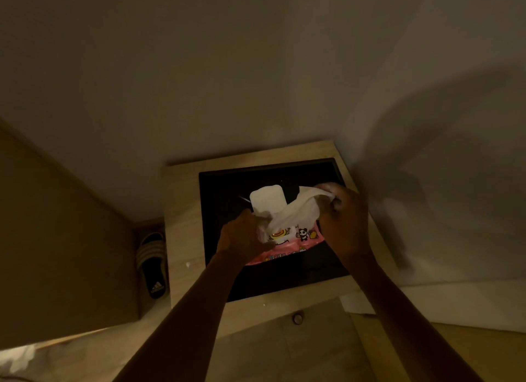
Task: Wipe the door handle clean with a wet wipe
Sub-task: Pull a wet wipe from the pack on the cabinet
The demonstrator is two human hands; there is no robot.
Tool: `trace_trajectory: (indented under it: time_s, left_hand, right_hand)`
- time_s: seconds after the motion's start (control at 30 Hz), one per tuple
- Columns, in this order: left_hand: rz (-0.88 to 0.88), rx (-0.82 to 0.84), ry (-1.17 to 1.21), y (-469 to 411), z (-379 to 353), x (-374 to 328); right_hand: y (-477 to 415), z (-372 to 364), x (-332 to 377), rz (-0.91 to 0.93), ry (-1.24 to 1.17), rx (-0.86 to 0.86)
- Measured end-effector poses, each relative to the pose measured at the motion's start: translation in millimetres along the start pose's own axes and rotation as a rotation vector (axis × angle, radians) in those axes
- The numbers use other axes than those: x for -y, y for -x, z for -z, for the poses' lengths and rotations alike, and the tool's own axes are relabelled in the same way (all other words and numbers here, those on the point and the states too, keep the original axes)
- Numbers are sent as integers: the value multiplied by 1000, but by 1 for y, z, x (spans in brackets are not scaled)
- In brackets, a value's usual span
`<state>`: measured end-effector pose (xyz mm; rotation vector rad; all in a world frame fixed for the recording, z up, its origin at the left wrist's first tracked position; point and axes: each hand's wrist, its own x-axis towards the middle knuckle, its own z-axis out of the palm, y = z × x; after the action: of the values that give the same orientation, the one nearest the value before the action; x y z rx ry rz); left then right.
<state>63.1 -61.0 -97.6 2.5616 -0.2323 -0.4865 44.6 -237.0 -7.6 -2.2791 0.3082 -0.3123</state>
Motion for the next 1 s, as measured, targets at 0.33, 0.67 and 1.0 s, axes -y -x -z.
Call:
trace_trajectory:
  time_s: [0.33,0.67,1.0]
  left_hand:
    - [48,38,-8,5,11,-7]
    - [81,107,-40,31,30,-17]
    - [-215,79,385,121,207,-186]
  right_hand:
    - [4,28,31,134,18,-173]
    - [-14,102,96,253,11,-253]
    - [-2,252,211,272,239,-53]
